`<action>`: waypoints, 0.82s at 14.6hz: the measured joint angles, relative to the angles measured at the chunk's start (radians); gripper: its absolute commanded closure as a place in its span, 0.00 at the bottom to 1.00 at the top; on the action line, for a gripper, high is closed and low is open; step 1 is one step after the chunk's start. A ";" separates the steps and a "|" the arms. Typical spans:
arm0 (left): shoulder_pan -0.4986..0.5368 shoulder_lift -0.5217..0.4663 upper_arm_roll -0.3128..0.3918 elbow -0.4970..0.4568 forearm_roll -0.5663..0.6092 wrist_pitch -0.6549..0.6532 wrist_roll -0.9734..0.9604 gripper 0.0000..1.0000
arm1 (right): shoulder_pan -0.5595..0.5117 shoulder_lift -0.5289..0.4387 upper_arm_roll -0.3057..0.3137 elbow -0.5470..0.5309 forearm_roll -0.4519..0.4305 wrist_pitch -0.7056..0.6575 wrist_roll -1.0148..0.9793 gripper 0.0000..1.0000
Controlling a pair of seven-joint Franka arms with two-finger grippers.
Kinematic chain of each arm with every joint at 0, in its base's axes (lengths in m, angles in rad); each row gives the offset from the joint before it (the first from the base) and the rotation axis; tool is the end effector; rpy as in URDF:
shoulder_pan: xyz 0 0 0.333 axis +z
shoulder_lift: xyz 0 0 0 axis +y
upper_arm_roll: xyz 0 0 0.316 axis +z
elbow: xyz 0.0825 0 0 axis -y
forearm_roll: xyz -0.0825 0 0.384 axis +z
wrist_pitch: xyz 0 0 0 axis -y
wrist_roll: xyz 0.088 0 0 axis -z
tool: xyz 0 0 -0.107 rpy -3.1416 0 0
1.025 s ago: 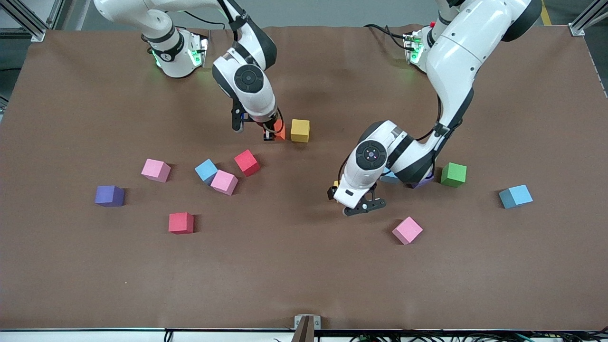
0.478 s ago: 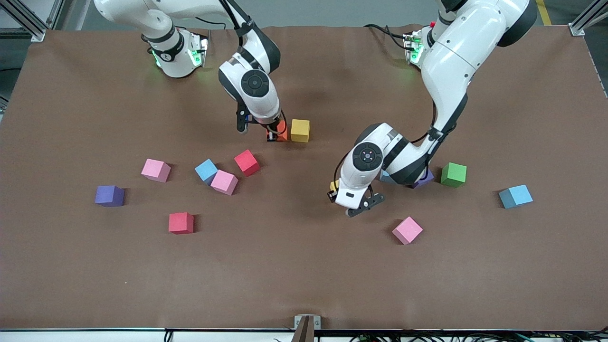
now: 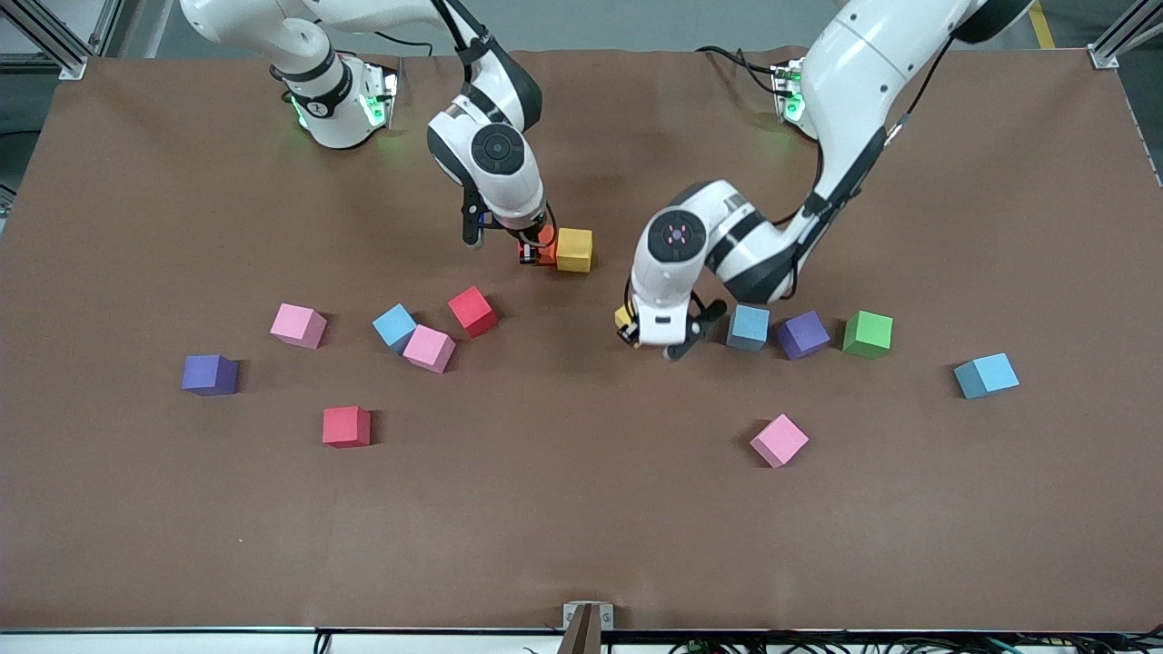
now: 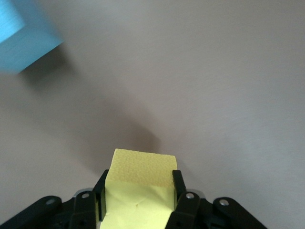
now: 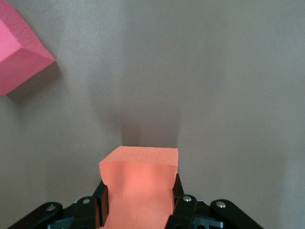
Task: Arrange 11 blocks into digit 3
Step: 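Place the second yellow block beside the first yellow block with the left gripper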
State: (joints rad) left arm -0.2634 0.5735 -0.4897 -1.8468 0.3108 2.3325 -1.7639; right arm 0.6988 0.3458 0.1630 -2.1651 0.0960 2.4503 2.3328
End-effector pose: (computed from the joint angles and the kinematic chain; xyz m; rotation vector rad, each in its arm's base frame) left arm 0.4852 -0.4197 0.2431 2.8477 1.3052 -0.0543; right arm 0.3641 0.4250 0.2312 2.1924 -2.1574 -0.1737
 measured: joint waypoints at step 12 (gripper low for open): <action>-0.035 -0.186 -0.053 -0.359 0.002 0.258 -0.780 0.84 | 0.001 0.003 -0.022 -0.006 -0.072 0.011 0.051 0.98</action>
State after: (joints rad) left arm -0.2985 0.3875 -0.5431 -2.2058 0.3127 2.5908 -2.5437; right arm 0.6995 0.3487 0.1405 -2.1715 0.0240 2.4611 2.3838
